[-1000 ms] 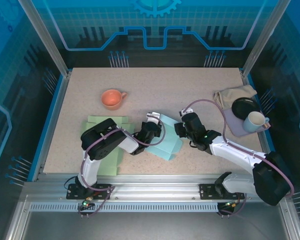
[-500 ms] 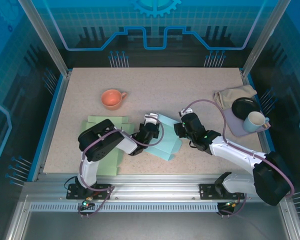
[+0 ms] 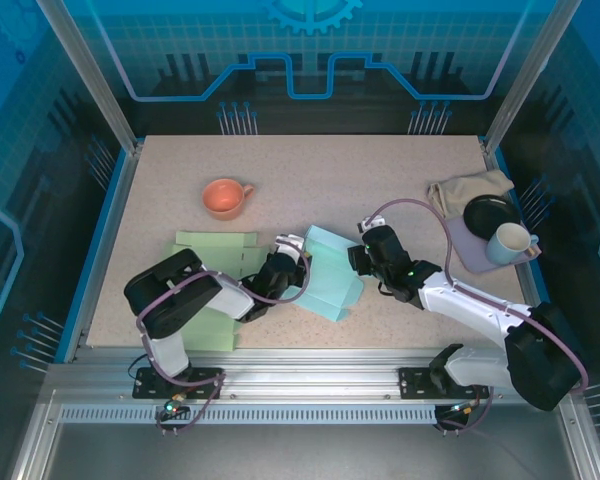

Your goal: Fold the paper box

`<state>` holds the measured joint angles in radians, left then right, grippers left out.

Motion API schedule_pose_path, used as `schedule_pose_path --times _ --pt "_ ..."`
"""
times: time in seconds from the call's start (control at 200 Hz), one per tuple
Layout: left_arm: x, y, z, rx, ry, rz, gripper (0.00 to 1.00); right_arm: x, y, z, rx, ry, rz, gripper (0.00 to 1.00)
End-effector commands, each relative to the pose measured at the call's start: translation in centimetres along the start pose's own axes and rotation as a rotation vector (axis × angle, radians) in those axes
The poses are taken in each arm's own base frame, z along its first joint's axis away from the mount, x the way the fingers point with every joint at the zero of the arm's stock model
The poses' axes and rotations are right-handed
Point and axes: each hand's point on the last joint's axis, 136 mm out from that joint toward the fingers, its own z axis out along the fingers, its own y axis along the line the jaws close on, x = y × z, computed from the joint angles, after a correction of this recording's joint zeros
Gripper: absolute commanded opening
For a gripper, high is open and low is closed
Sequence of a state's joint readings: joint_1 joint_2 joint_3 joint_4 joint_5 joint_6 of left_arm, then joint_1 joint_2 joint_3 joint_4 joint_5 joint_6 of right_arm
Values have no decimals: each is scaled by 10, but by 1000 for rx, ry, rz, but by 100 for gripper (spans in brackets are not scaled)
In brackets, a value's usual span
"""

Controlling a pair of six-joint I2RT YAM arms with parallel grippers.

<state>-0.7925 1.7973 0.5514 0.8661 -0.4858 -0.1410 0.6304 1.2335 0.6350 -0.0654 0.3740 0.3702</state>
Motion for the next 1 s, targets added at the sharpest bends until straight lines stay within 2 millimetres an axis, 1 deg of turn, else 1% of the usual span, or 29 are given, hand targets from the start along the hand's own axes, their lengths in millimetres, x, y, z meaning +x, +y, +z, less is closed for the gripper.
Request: schedule_pose_path --times 0.0,0.175,0.395,0.46,0.55,0.605,0.71,0.83,0.935,0.995 --pt "-19 -5 -4 47 -51 1 41 47 -1 2 0 167 -43 45" --pt "-25 -13 10 51 -47 8 39 48 0 3 -5 169 -44 45" --pt "-33 -9 28 -24 -68 -15 35 48 2 2 -13 169 -45 45" --pt "-32 -6 34 -62 -62 -14 30 48 2 2 -14 169 -46 45" --pt "-28 1 39 -122 -52 -17 12 47 3 2 -14 169 -46 45" --pt "-26 6 40 -161 -53 -26 7 47 3 1 -16 167 -46 45" --pt "-16 10 40 -189 -44 -28 6 44 3 -1 -16 157 -43 45" --pt "-8 12 37 -211 -38 -20 6 36 5 -10 -35 142 -37 48" --pt "-2 14 34 -222 -30 -23 6 26 4 -21 -38 125 -2 48" --pt "0 16 33 -233 -27 -30 6 19 1 -31 -27 112 57 49"
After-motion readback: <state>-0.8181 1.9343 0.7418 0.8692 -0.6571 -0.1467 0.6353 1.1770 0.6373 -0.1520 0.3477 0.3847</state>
